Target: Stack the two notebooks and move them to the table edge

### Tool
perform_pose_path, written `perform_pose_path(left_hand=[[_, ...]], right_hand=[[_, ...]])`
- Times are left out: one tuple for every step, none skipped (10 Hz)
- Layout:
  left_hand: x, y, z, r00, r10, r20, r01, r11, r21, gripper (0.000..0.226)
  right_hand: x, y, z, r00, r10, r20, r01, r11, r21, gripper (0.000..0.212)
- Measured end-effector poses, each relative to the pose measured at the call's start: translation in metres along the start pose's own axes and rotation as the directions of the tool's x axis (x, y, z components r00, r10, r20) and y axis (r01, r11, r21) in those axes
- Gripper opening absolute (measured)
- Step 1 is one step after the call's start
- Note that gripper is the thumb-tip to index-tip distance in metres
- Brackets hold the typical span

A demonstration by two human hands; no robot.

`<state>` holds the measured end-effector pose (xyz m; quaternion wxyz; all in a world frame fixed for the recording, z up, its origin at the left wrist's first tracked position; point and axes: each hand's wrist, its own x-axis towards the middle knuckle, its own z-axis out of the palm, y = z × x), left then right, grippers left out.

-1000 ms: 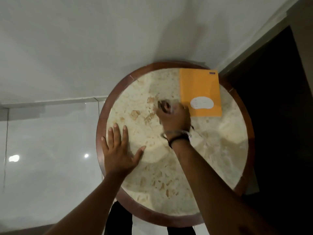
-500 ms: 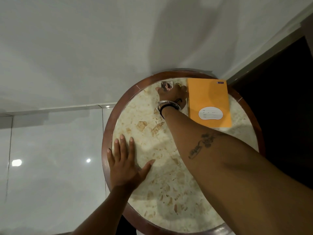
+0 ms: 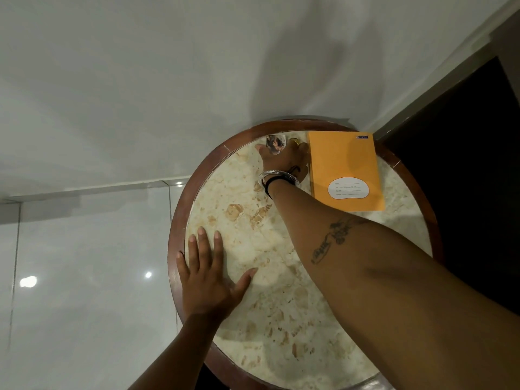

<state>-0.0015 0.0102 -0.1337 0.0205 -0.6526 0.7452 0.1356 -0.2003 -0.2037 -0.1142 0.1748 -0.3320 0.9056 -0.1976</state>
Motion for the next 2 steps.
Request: perform_pose_path(left_hand=[[0.006,-0.002,-0.002,1.000,0.008,0.009,-0.008,1.000,0.006,0.115],[0.005,0.000,-0.003,0.999,-0.007,0.041,0.008,1.000,-0.029,0.119]], right_hand=[[-0.008,-0.017,-0.021,0.999,0.032,0.007,-0.032,0.995,0.099,0.098],[-0.044,-0.007,-0.043,0.995,0.089,-0.032,-0.081,0.978,0.192,0.098]])
